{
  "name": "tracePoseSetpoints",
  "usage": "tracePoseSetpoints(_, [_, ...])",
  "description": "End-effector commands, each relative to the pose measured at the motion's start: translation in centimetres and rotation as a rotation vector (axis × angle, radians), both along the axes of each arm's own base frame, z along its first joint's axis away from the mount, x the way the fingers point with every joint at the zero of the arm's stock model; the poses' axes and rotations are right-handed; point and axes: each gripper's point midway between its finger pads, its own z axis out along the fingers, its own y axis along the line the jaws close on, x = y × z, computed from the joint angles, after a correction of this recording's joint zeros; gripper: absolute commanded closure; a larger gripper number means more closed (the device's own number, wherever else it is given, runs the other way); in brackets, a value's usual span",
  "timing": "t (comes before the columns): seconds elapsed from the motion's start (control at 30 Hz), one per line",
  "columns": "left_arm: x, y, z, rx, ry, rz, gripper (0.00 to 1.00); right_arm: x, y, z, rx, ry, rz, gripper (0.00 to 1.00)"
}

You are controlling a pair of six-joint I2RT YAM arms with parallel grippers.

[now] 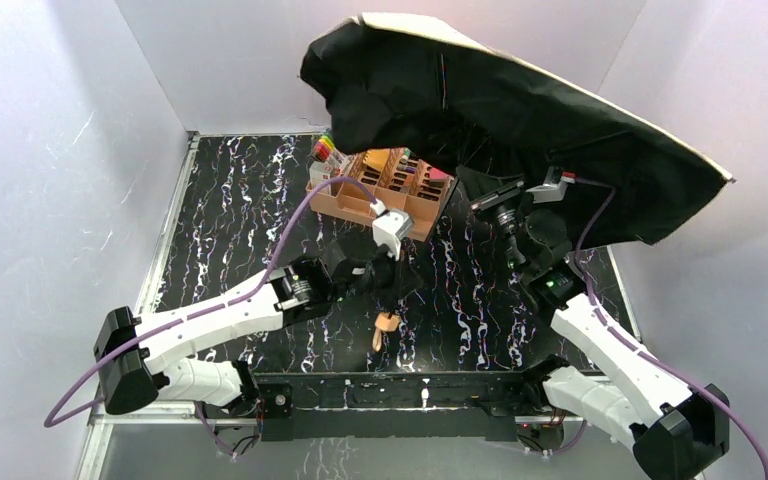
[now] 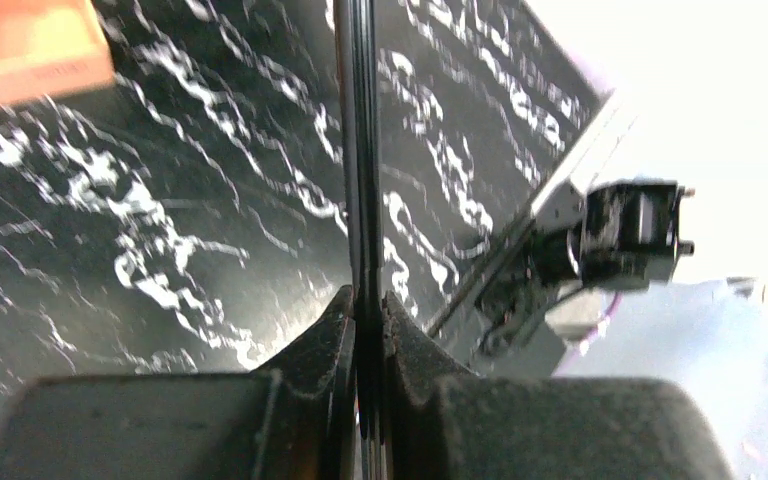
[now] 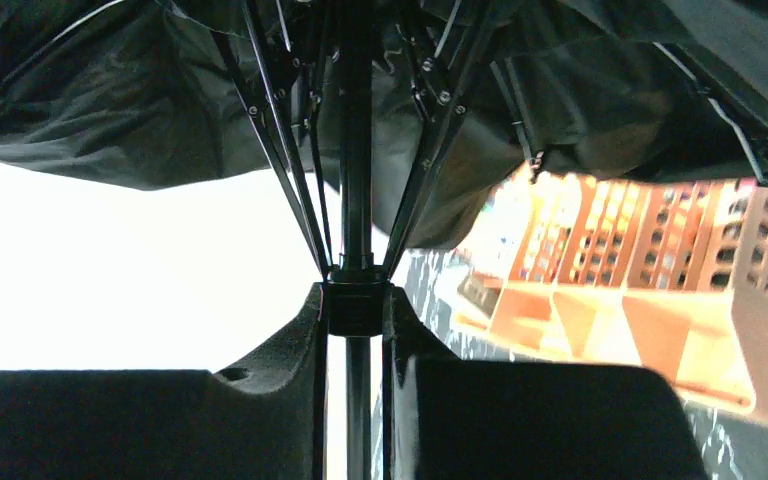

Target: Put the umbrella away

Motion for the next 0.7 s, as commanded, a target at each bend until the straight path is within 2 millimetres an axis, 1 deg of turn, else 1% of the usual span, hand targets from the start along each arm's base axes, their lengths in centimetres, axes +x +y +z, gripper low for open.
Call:
tracePoseSetpoints(0.0, [5.0, -1.0, 13.1, -0.313, -0.289, 0.146, 1.0, -4.2, 5.1, -2.8, -0.083, 0.096, 0.285, 1.0])
tracePoseSetpoints(0.07, [5.2, -0.8, 13.2, -0.319, -0.294, 0.158, 1.0, -4.4, 5.3, -3.1, -0.074, 0.103, 0.3, 1.0])
tracePoseSetpoints(0.13, [5.3, -0.8, 13.4, -0.322, -0.301, 0.163, 1.0, -4.5, 5.0, -3.6, -0.059, 0.114, 0.289, 1.0])
tracePoseSetpoints(0.37, [6.0, -1.1, 14.3, -0.32, -0.336, 0.177, 1.0, -4.8, 5.1, -3.5, -0.046, 0.113, 0.306, 1.0])
tracePoseSetpoints(0.5, [6.3, -1.8, 14.2, -0.293, -0.342, 0.165, 1.0, -4.7, 4.8, -2.9, -0.027, 0.099, 0.286, 1.0])
tracePoseSetpoints(0.57, [6.0, -2.0, 13.3, -0.267, -0.326, 0.139, 1.0, -4.1, 3.9, -2.3, -0.01, 0.092, 0.226, 1.0])
tracePoseSetpoints(0.6, [5.8, -2.1, 12.7, -0.255, -0.313, 0.128, 0.98, -3.7, 3.2, -1.9, 0.001, 0.091, 0.186, 1.0])
tracePoseSetpoints(0.63, [5.5, -2.0, 12.0, -0.243, -0.295, 0.12, 0.92, -3.3, 2.7, -1.4, 0.012, 0.084, 0.149, 1.0])
tracePoseSetpoints(0.67, [5.2, -1.8, 11.3, -0.236, -0.275, 0.113, 0.83, -2.9, 2.1, -0.7, 0.023, 0.073, 0.109, 1.0])
